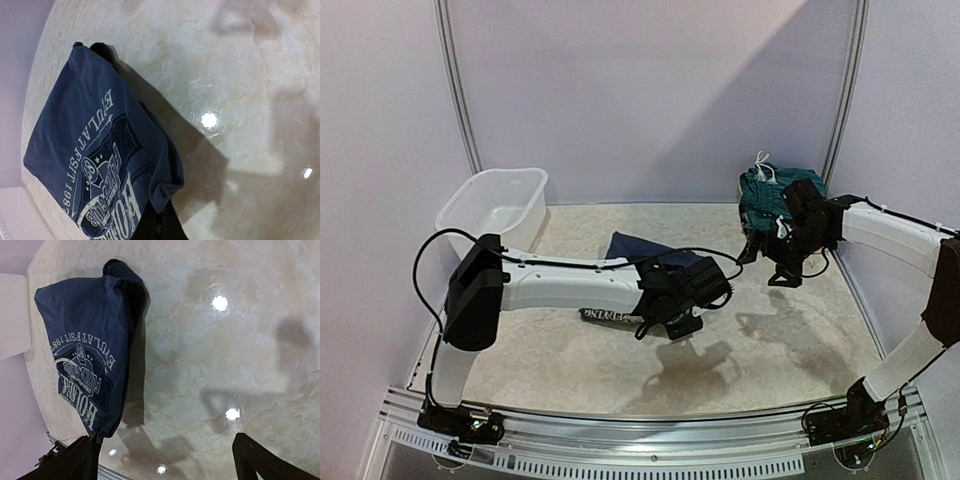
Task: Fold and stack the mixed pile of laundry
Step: Pick up the square-folded tank top from the center of the board, then pass from the left arm to the right
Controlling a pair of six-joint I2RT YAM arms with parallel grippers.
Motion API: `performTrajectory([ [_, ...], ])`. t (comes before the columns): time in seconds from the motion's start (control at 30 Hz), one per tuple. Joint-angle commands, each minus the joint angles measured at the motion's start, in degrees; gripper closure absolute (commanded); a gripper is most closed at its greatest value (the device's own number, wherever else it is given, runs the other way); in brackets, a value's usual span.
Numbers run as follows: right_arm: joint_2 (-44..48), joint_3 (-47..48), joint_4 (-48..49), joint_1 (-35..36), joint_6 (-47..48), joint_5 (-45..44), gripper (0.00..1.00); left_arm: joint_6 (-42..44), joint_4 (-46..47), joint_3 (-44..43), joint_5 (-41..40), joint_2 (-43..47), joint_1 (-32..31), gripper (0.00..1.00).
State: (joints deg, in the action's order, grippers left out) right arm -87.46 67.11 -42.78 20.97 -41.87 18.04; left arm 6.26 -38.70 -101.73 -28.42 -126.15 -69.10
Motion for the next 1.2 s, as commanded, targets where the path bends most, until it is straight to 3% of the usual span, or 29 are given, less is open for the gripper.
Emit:
performTrajectory([
  [0.0, -2.48, -2.81, 8.28, -0.09, -2.82, 8.02, 0.01, -3.40, -0.96, 3.44, 1.81, 4.82, 0.55, 1.00],
  [0.3, -10.62, -1.13, 12.89, 2.19, -5.67, 12.30, 0.01, -5.95, -1.32, 8.22, 1.47, 11.22, 0.72, 1.00],
  [0.73, -23.29, 4.58, 19.55, 5.62, -12.35, 16.25, 0.02, -5.99, -2.60, 8.53, 1.53, 15.13, 0.94, 1.00],
  [1.17, -28.34, 2.27, 25.00, 6.00, -19.31, 17.02, 0.13, -9.93, -3.16, 7.59, 2.10, 18.48, 1.49, 1.00],
])
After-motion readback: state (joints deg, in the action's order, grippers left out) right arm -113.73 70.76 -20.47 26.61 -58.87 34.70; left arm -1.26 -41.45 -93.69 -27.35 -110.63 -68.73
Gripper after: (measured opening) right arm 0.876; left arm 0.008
